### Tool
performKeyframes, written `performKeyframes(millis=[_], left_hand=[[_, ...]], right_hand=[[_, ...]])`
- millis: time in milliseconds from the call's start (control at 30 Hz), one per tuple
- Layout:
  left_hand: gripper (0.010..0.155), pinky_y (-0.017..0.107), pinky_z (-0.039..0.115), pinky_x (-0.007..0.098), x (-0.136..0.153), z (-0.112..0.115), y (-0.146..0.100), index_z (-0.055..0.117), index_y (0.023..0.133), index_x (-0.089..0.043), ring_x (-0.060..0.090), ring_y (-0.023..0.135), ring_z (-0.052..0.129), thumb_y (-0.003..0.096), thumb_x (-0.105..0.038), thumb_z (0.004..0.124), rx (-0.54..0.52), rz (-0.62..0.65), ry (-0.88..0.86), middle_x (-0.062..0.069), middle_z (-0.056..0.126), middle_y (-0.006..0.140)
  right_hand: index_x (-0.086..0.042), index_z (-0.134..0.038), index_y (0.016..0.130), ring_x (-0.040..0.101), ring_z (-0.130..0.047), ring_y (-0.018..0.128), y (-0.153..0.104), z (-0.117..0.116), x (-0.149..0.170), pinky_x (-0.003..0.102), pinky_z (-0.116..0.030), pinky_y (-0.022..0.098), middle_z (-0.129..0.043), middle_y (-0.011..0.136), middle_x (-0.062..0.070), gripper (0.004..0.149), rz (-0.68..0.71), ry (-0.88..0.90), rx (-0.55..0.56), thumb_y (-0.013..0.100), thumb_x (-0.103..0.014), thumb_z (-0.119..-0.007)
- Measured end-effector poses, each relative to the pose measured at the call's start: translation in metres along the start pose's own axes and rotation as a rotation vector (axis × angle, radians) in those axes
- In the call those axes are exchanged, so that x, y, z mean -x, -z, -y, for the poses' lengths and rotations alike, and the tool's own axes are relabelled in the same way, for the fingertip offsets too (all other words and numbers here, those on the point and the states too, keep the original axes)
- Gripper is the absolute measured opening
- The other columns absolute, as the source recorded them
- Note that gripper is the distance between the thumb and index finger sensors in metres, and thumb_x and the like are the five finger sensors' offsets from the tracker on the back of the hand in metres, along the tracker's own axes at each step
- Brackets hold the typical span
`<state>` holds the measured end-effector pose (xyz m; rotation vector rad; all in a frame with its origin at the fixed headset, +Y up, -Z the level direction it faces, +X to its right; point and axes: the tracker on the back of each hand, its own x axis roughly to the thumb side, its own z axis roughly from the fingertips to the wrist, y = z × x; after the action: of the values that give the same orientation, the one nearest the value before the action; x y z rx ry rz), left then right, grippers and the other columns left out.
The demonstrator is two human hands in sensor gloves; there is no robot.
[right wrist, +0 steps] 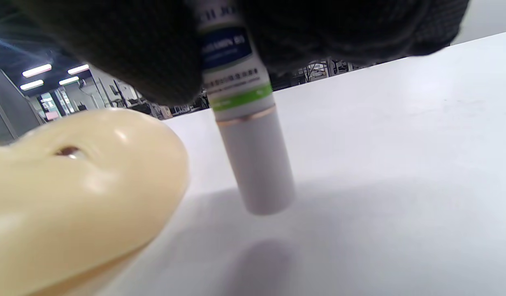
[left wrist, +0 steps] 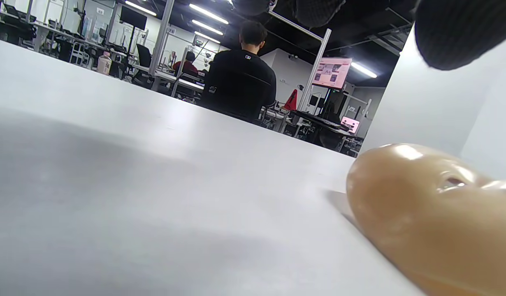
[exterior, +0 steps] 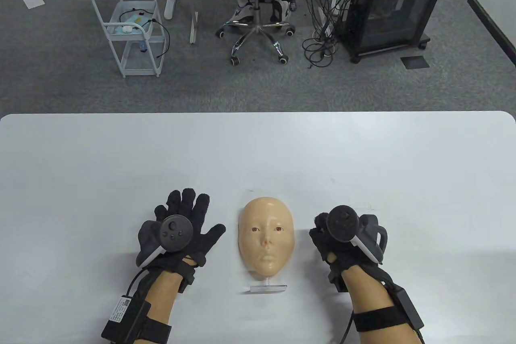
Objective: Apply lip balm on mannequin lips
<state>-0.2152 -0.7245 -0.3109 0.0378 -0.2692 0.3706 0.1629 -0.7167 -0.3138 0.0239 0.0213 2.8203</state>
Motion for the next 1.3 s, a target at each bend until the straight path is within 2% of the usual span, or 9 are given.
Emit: performKeyframes(millis=[400, 500, 567, 700, 833, 900, 967, 1100, 1300], left_hand=[[0.086, 0.066, 0.025, 0.078, 0.004, 0.003, 0.003, 0.043, 0.114, -0.02, 0.06, 0.108, 0.028, 0.0566, -0.073, 0.077, -0.008, -0.009, -0.04, 0.022, 0.034, 0.12], [0.085, 0.066, 0.026, 0.078, 0.003, 0.004, 0.003, 0.043, 0.114, -0.02, 0.06, 0.108, 0.028, 0.0565, -0.072, 0.077, -0.005, -0.009, -0.058, 0.022, 0.035, 0.12], [0.085, 0.066, 0.026, 0.078, 0.003, 0.003, 0.003, 0.043, 0.114, -0.02, 0.06, 0.108, 0.029, 0.0565, -0.073, 0.077, -0.009, -0.008, -0.045, 0.022, 0.035, 0.12], [0.085, 0.066, 0.027, 0.078, 0.001, 0.002, 0.003, 0.043, 0.114, -0.02, 0.059, 0.108, 0.029, 0.0565, -0.073, 0.077, -0.015, -0.002, -0.043, 0.022, 0.035, 0.12], [0.085, 0.066, 0.027, 0.078, 0.001, 0.003, 0.004, 0.044, 0.114, -0.02, 0.059, 0.108, 0.029, 0.0565, -0.073, 0.077, -0.014, 0.0, -0.045, 0.022, 0.036, 0.12], [0.085, 0.066, 0.027, 0.078, 0.001, 0.003, 0.004, 0.044, 0.114, -0.02, 0.06, 0.108, 0.03, 0.0566, -0.073, 0.077, -0.016, 0.001, -0.048, 0.022, 0.036, 0.12], [0.085, 0.066, 0.027, 0.078, 0.0, 0.004, 0.004, 0.044, 0.114, -0.019, 0.06, 0.108, 0.03, 0.0566, -0.073, 0.077, -0.016, 0.003, -0.053, 0.022, 0.036, 0.12], [0.085, 0.066, 0.027, 0.078, -0.003, 0.003, 0.004, 0.044, 0.114, -0.019, 0.06, 0.108, 0.031, 0.0566, -0.073, 0.076, -0.018, 0.01, -0.062, 0.022, 0.037, 0.12], [0.085, 0.066, 0.028, 0.078, -0.006, 0.0, 0.003, 0.044, 0.114, -0.019, 0.06, 0.108, 0.031, 0.0567, -0.073, 0.076, -0.032, 0.018, -0.062, 0.022, 0.038, 0.12]], right_hand=[[-0.019, -0.085, 0.089, 0.03, -0.092, 0.049, 0.004, -0.01, -0.002, 0.058, -0.073, 0.055, -0.094, 0.063, 0.009, 0.052, -0.033, -0.034, -0.07, 0.046, -0.046, -0.098], [-0.018, -0.079, 0.096, 0.031, -0.091, 0.053, 0.003, -0.012, 0.001, 0.058, -0.072, 0.056, -0.092, 0.069, 0.01, 0.062, -0.056, -0.032, -0.127, 0.047, -0.051, -0.096], [-0.016, -0.066, 0.105, 0.033, -0.087, 0.058, 0.002, -0.011, 0.003, 0.06, -0.068, 0.058, -0.087, 0.076, 0.012, 0.076, -0.065, 0.009, -0.165, 0.047, -0.056, -0.094], [-0.017, -0.06, 0.108, 0.036, -0.084, 0.065, -0.006, 0.003, 0.005, 0.061, -0.066, 0.06, -0.081, 0.084, 0.014, 0.082, -0.048, 0.056, -0.09, 0.047, -0.063, -0.09], [-0.019, -0.057, 0.108, 0.035, -0.081, 0.069, -0.02, 0.025, 0.005, 0.06, -0.066, 0.061, -0.078, 0.087, 0.013, 0.084, 0.021, 0.119, 0.118, 0.046, -0.067, -0.087], [-0.019, -0.064, 0.105, 0.035, -0.082, 0.067, -0.024, 0.032, 0.003, 0.06, -0.067, 0.059, -0.079, 0.086, 0.013, 0.081, 0.12, 0.178, 0.268, 0.045, -0.068, -0.087], [-0.02, -0.066, 0.104, 0.038, -0.079, 0.078, -0.028, 0.035, 0.0, 0.062, -0.064, 0.063, -0.074, 0.095, 0.014, 0.078, 0.193, 0.147, 0.359, 0.045, -0.068, -0.086], [-0.024, -0.061, 0.107, 0.044, -0.061, 0.102, -0.027, 0.029, -0.001, 0.07, -0.05, 0.069, -0.057, 0.114, 0.013, 0.081, 0.231, 0.128, 0.322, 0.045, -0.07, -0.085], [-0.028, -0.049, 0.112, 0.046, -0.044, 0.109, -0.022, 0.02, -0.001, 0.073, -0.039, 0.069, -0.041, 0.122, 0.013, 0.089, 0.229, 0.112, 0.223, 0.044, -0.075, -0.082]])
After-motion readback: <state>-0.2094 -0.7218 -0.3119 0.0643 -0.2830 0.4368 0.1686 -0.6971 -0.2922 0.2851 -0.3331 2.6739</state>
